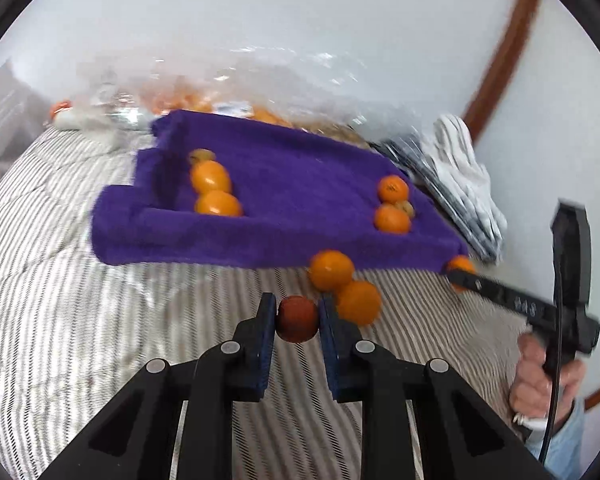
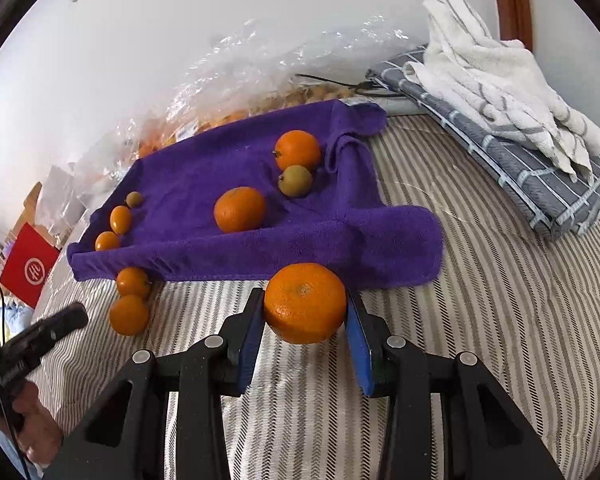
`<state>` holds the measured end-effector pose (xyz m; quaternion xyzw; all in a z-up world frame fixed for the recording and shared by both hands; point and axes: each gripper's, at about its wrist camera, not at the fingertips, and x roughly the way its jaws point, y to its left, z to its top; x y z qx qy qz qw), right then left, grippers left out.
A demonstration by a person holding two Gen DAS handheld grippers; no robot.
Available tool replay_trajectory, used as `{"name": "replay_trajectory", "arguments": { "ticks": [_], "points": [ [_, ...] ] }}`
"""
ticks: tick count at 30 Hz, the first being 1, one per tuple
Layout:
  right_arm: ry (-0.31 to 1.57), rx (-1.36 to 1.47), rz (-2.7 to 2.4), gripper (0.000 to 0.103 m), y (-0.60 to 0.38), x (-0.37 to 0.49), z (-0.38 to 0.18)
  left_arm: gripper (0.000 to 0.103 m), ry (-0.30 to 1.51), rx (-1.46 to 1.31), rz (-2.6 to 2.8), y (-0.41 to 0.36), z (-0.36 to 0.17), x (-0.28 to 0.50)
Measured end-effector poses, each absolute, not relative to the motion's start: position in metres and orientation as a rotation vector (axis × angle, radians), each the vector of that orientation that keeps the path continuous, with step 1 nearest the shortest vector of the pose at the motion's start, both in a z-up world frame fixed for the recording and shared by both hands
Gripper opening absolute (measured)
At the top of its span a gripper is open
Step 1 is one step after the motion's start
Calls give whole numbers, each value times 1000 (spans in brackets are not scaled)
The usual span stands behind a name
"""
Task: Organize fruits
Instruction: 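Grasp the small red fruit on the bed with the left tool, then carry the orange onto the towel and open the right tool while the left tool carries the red fruit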
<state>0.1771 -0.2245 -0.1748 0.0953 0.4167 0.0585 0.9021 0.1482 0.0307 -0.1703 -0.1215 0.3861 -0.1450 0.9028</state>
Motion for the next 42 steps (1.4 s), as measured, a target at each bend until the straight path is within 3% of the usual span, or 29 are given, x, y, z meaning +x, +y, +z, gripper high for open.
{"name": "replay_trajectory", "arguments": {
  "ticks": [9, 15, 22, 28, 32, 42],
  "points": [
    [841, 173, 201, 39, -209, 177, -154, 21, 791, -371, -196, 73, -163, 154],
    [787, 102, 204, 39, -203, 193, -98, 21, 761, -361, -187, 87, -123, 167],
    [733, 111, 227, 39, -192, 252, -44, 21, 710, -324, -112, 89, -59, 217],
    [709, 138, 223, 39, -177, 308, -25, 21, 726, -293, -66, 77, -46, 283],
    [715, 143, 215, 39, -177, 336, -29, 21, 737, -269, -40, 69, -57, 314],
    [921, 134, 178, 39, -203, 380, -108, 21, 847, -273, -68, 82, -117, 358]
  ]
}}
